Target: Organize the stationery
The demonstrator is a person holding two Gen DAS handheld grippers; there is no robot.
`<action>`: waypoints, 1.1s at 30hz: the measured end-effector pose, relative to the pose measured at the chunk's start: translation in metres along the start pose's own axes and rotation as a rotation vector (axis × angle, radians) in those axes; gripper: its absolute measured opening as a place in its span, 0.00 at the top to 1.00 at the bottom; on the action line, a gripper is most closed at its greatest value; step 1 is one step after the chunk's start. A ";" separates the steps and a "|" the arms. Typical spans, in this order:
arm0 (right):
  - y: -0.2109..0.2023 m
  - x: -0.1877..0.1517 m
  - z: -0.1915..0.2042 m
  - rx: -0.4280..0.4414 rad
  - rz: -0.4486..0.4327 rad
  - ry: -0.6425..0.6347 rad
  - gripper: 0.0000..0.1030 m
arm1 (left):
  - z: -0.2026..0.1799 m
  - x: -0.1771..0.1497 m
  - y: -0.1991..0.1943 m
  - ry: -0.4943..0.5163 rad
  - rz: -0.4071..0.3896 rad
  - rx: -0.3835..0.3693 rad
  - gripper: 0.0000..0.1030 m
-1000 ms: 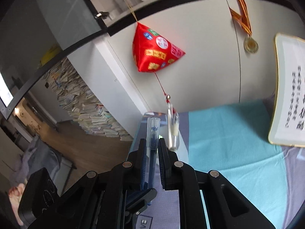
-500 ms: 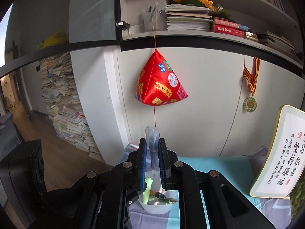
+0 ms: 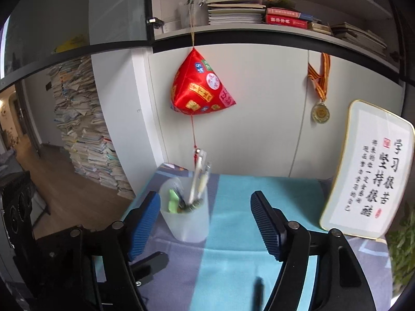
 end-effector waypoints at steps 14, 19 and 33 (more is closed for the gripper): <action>-0.046 -0.105 -0.079 0.023 0.343 0.071 0.22 | -0.080 -0.063 0.022 0.108 0.191 0.013 0.31; -0.054 -0.131 -0.092 0.007 0.378 0.086 0.22 | -0.094 -0.082 0.037 0.119 0.235 0.028 0.31; -0.021 -0.155 -0.122 0.117 0.498 0.250 0.22 | -0.118 -0.109 0.063 0.180 0.312 0.038 0.30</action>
Point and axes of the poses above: each gripper's, at about its wrist camera, not at the fingertips, and y roughly the way its jaws point, z to its left, x to its top, the point moved 1 cm from there along y, roughly the way its jaws point, and after that the axes turned 2 degrees about x, right-handed, at the moved point
